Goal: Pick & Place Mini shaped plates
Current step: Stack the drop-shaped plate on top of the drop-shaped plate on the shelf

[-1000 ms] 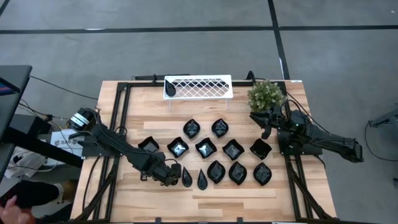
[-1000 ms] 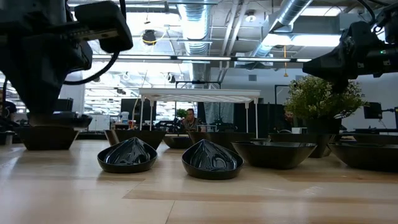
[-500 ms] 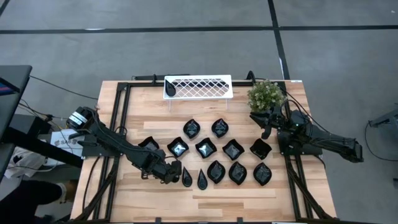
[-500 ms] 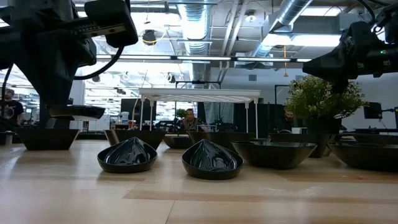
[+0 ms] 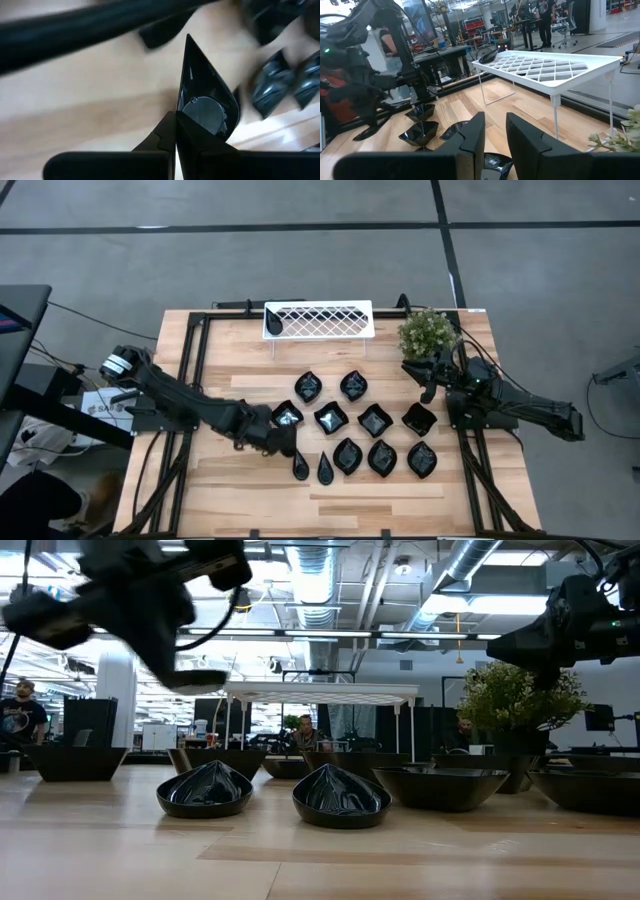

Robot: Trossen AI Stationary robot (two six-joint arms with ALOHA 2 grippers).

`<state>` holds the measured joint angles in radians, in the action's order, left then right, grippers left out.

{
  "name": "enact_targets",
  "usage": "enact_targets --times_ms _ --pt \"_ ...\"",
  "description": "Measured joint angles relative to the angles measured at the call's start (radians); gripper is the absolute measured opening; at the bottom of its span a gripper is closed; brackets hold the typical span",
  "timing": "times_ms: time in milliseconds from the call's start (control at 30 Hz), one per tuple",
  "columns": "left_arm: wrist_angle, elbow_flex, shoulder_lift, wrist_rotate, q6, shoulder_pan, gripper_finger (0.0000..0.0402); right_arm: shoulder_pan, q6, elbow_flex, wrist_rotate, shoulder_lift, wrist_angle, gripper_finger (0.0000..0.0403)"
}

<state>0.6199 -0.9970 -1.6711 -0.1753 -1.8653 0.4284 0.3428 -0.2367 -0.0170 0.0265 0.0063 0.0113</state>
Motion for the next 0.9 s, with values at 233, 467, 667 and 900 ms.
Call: enact_targets --times_ms 233,467,667,900 --pt "-0.007 -0.001 0.037 -0.024 0.171 -0.111 0.0004 0.0 0.0 0.0 0.0 0.0 0.0 0.0074" --pt "-0.016 -0.001 0.076 -0.067 0.276 -0.191 0.0004 0.0 0.0 0.0 0.0 0.0 0.0 0.0074" --pt "-0.021 -0.002 0.084 -0.075 0.345 -0.243 0.0004 0.0 0.0 0.0 0.0 0.0 0.0 0.0074" --pt "-0.039 -0.002 0.084 -0.076 0.421 -0.295 0.0004 0.0 0.0 0.0 0.0 0.0 0.0 0.0074"
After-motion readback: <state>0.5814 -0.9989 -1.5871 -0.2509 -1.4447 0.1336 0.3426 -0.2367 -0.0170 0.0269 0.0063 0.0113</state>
